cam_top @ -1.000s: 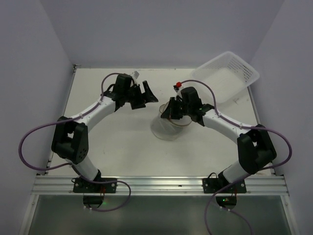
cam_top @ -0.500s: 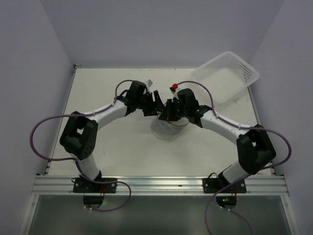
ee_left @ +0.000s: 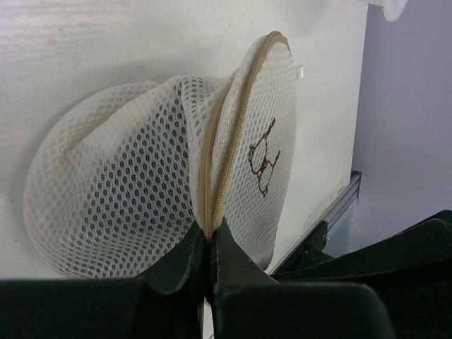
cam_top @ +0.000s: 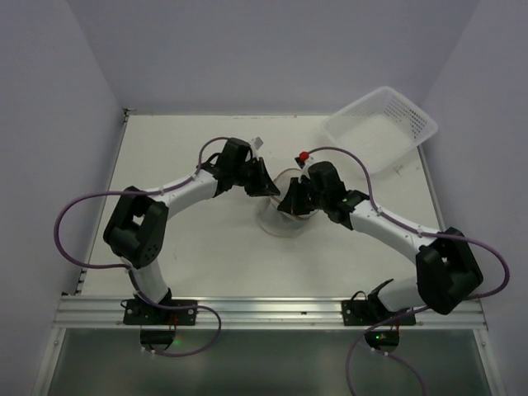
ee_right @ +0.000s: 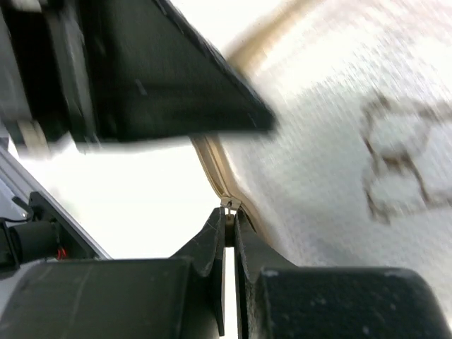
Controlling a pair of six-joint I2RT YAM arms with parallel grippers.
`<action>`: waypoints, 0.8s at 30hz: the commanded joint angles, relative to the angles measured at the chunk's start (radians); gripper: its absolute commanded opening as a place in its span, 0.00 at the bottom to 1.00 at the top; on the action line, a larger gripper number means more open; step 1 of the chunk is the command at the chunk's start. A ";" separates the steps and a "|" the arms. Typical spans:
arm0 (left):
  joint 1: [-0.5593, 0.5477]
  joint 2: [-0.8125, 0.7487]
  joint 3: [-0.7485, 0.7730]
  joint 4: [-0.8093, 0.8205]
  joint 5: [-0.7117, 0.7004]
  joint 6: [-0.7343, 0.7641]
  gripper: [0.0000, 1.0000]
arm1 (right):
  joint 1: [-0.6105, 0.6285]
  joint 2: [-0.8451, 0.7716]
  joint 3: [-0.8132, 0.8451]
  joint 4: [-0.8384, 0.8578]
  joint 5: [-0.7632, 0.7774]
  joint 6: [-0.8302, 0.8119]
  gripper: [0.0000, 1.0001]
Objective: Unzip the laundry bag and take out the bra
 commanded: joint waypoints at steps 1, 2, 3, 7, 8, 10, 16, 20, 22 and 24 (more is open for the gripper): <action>0.105 -0.059 0.003 -0.018 -0.046 0.086 0.00 | -0.053 -0.131 -0.093 -0.100 0.068 -0.044 0.00; 0.128 -0.065 0.000 -0.023 -0.040 0.098 0.00 | -0.073 -0.152 -0.132 -0.120 0.068 -0.044 0.00; 0.138 -0.068 -0.002 -0.028 -0.031 0.110 0.00 | -0.126 -0.172 -0.149 -0.131 0.063 -0.047 0.00; 0.173 -0.080 0.001 -0.057 0.026 0.201 0.00 | -0.254 -0.238 -0.196 -0.165 0.051 -0.062 0.00; 0.182 -0.082 0.003 -0.057 0.033 0.215 0.00 | -0.263 -0.251 -0.191 -0.170 0.053 -0.067 0.00; 0.191 -0.071 0.024 -0.070 0.056 0.256 0.00 | -0.265 -0.247 -0.173 -0.176 0.030 -0.079 0.00; 0.207 0.051 0.199 -0.103 0.055 0.314 0.02 | -0.213 -0.134 -0.073 -0.102 -0.064 -0.044 0.00; 0.219 0.156 0.369 -0.126 0.040 0.261 0.51 | -0.107 -0.041 0.042 -0.079 -0.081 -0.001 0.00; 0.219 0.171 0.411 -0.132 0.028 0.210 0.78 | -0.078 0.003 0.074 -0.075 -0.075 0.030 0.00; 0.219 0.145 0.397 -0.161 -0.005 0.193 0.90 | -0.047 0.026 0.110 -0.056 -0.075 0.060 0.00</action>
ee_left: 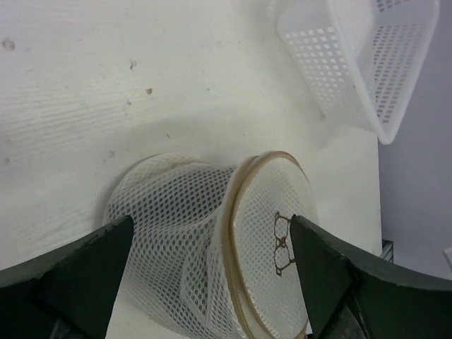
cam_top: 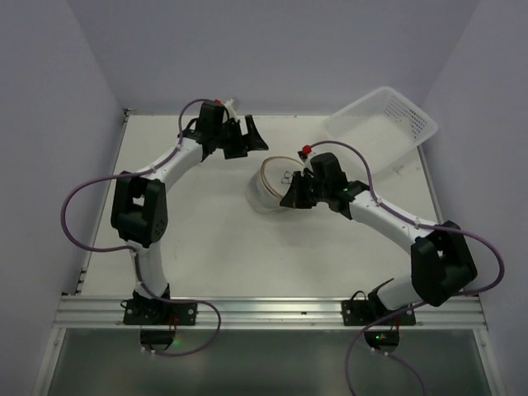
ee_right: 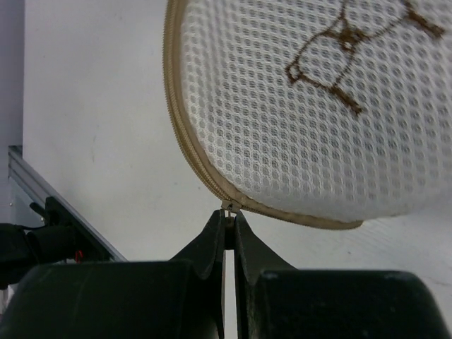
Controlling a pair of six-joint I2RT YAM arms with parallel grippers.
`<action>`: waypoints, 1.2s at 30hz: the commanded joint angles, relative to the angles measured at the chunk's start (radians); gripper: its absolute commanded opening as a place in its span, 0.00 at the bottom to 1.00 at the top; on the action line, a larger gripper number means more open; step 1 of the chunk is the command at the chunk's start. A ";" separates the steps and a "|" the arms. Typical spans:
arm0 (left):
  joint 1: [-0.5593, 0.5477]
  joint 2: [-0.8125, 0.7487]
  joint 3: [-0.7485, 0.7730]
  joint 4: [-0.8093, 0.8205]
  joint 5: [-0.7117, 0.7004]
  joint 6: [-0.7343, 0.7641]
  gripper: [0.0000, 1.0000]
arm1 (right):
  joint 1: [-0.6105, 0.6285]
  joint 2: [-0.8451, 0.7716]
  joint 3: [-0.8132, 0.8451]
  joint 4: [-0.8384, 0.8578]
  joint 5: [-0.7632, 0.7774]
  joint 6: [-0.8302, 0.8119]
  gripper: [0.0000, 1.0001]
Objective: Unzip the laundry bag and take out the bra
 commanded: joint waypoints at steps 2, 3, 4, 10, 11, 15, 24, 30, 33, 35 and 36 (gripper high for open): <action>0.003 -0.063 -0.011 -0.058 -0.114 -0.047 0.98 | 0.051 0.045 0.097 0.039 -0.015 0.070 0.00; 0.003 -0.115 -0.088 -0.046 -0.137 -0.064 1.00 | 0.056 0.051 0.103 0.044 -0.015 0.073 0.00; 0.003 -0.145 -0.139 -0.026 -0.163 -0.075 1.00 | 0.059 0.055 0.106 0.047 -0.014 0.073 0.00; -0.032 -0.290 -0.400 0.083 -0.097 -0.171 0.99 | 0.087 0.100 0.121 0.056 -0.023 0.058 0.00; -0.064 -0.297 -0.411 0.094 -0.090 -0.177 0.99 | 0.093 0.107 0.123 0.057 -0.023 0.055 0.00; -0.138 -0.300 -0.428 0.144 -0.111 -0.213 0.93 | 0.103 0.120 0.129 0.048 -0.023 0.041 0.00; -0.167 -0.257 -0.425 0.140 -0.149 -0.216 0.30 | 0.105 0.088 0.103 0.011 0.009 -0.001 0.00; -0.132 -0.269 -0.422 0.089 -0.150 -0.182 0.00 | 0.074 0.019 0.008 -0.030 0.075 -0.068 0.00; -0.101 -0.294 -0.436 0.075 -0.139 -0.156 0.00 | -0.001 -0.027 -0.064 -0.055 0.078 -0.084 0.00; -0.090 -0.312 -0.450 0.059 -0.139 -0.129 0.00 | -0.083 -0.038 -0.103 -0.065 0.060 -0.071 0.00; -0.090 -0.317 -0.457 0.057 -0.131 -0.122 0.00 | -0.108 -0.035 -0.107 -0.071 0.045 -0.070 0.00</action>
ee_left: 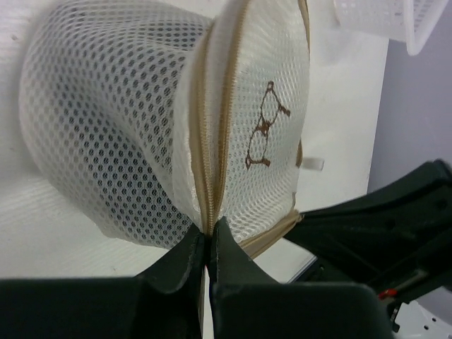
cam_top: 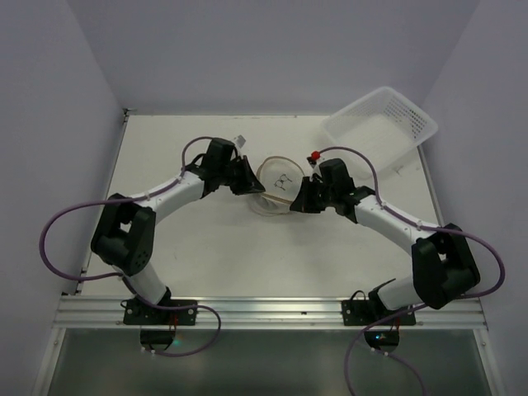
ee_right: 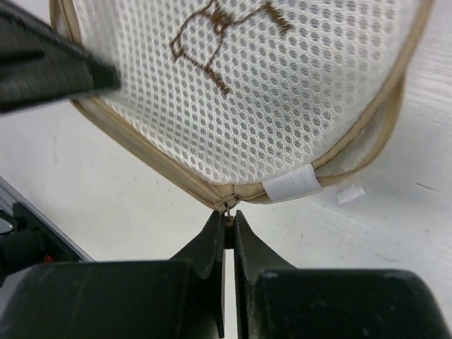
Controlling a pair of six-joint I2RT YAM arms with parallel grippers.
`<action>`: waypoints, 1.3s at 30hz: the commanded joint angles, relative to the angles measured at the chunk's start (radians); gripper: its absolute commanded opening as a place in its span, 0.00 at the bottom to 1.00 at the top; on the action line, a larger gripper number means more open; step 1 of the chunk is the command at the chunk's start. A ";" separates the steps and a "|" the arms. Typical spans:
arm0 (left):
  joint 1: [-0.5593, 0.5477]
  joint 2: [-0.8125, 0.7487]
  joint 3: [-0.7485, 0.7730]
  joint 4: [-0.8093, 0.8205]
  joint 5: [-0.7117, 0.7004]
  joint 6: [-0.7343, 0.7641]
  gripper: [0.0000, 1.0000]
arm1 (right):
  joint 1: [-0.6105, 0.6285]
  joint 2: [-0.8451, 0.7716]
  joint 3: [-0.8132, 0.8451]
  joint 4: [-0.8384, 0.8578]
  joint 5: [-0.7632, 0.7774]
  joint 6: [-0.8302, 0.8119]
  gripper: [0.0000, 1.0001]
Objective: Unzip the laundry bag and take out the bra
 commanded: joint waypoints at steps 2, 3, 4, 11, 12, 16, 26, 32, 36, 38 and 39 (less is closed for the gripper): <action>0.030 -0.075 -0.064 -0.005 -0.017 0.062 0.00 | -0.106 -0.018 -0.028 -0.081 0.006 -0.040 0.00; 0.030 -0.086 -0.085 0.012 -0.004 0.050 0.00 | -0.106 -0.011 -0.017 -0.081 -0.004 -0.046 0.00; 0.029 -0.099 -0.137 0.035 -0.001 0.033 0.00 | -0.106 -0.004 0.008 -0.071 -0.019 -0.051 0.00; -0.042 -0.246 -0.360 0.291 -0.040 -0.134 0.52 | -0.106 0.096 0.190 -0.098 -0.062 -0.114 0.20; -0.046 -0.261 -0.372 0.292 -0.056 -0.134 0.61 | -0.106 0.099 0.209 -0.113 -0.057 -0.123 0.28; -0.030 -0.352 -0.350 0.211 -0.174 -0.062 0.94 | -0.106 0.044 0.247 -0.189 -0.022 -0.160 0.66; 0.043 -0.215 -0.061 0.066 -0.273 0.183 0.93 | -0.106 -0.280 0.171 -0.198 0.153 -0.112 0.99; 0.043 0.021 0.174 0.072 -0.126 0.297 0.88 | -0.106 -0.395 0.083 -0.127 0.217 -0.095 0.99; 0.041 0.136 0.295 0.062 -0.078 0.326 0.82 | -0.106 -0.427 0.049 -0.129 0.210 -0.095 0.99; 0.041 0.183 0.318 0.065 -0.049 0.338 0.79 | -0.106 -0.436 0.037 -0.129 0.205 -0.091 0.99; 0.040 0.197 0.336 0.066 -0.040 0.346 0.79 | -0.106 -0.444 0.025 -0.130 0.199 -0.091 0.99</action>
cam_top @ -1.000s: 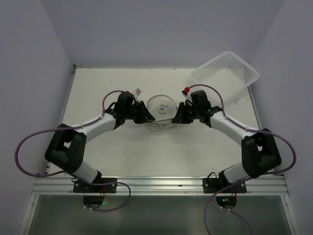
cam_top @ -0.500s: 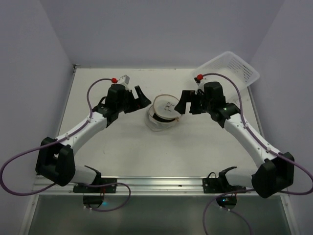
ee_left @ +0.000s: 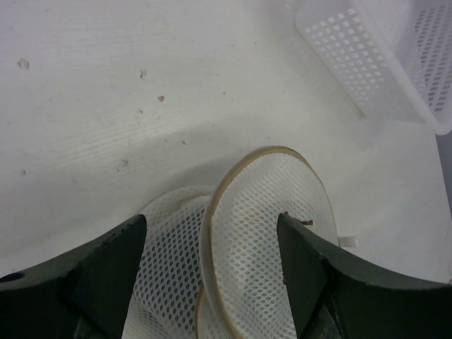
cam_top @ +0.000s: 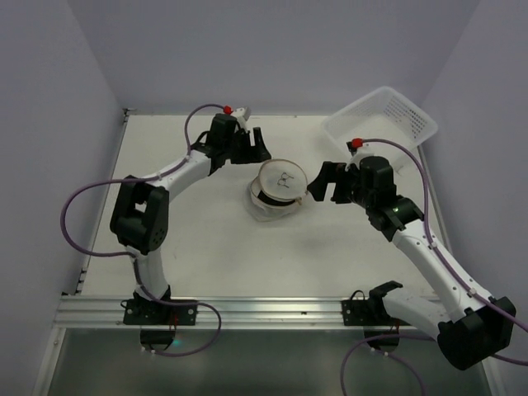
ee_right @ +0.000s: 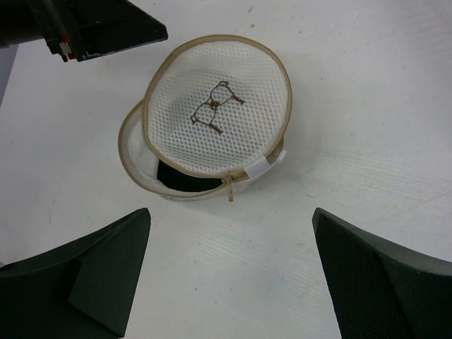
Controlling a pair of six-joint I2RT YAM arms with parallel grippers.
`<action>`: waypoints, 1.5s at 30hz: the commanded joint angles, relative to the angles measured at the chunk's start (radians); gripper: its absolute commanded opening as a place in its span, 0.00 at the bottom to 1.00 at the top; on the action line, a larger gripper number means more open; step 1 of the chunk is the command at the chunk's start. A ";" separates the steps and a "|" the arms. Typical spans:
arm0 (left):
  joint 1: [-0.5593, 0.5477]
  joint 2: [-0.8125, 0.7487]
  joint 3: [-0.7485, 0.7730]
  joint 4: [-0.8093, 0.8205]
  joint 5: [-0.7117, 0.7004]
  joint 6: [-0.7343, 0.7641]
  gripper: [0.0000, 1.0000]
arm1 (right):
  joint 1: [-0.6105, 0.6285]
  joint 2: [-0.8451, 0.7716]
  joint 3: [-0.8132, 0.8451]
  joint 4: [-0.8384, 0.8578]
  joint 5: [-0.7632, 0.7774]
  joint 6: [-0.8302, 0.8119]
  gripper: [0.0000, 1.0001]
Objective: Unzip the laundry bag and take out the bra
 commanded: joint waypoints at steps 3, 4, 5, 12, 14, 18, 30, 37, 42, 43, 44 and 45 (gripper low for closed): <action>-0.008 0.070 0.092 -0.002 0.105 0.090 0.73 | 0.000 -0.043 -0.039 0.035 0.002 0.019 0.99; -0.011 0.085 0.093 -0.004 0.106 0.099 0.67 | 0.000 -0.047 -0.041 0.035 0.001 0.019 0.99; -0.017 0.093 0.093 -0.002 0.096 0.117 0.64 | 0.000 -0.047 -0.044 0.035 -0.002 0.019 0.99; -0.043 0.115 0.090 0.031 0.093 0.171 0.35 | 0.000 -0.038 -0.053 0.047 -0.021 0.023 0.99; -0.046 0.115 0.087 0.036 0.099 0.170 0.26 | 0.000 -0.037 -0.053 0.047 -0.022 0.025 0.99; -0.045 0.084 0.070 0.054 0.104 0.171 0.08 | 0.000 -0.043 -0.056 0.049 -0.018 0.025 0.99; -0.164 -0.146 -0.010 0.120 0.050 0.297 0.05 | -0.002 -0.141 -0.044 0.049 0.071 0.039 0.99; -0.362 -0.220 -0.072 0.120 -0.038 0.377 0.18 | -0.002 -0.332 -0.091 0.060 0.226 0.063 0.99; -0.511 -0.206 -0.085 0.120 -0.043 0.397 0.39 | 0.000 -0.506 -0.134 0.063 0.332 0.068 0.99; -0.532 -0.198 -0.079 0.120 -0.039 0.394 0.43 | -0.002 -0.535 -0.140 0.064 0.349 0.065 0.99; -0.552 -0.177 -0.073 0.120 -0.037 0.391 0.50 | 0.000 -0.588 -0.152 0.075 0.376 0.057 0.99; -0.572 -0.166 -0.066 0.120 -0.034 0.390 0.55 | 0.000 -0.612 -0.157 0.080 0.390 0.053 0.99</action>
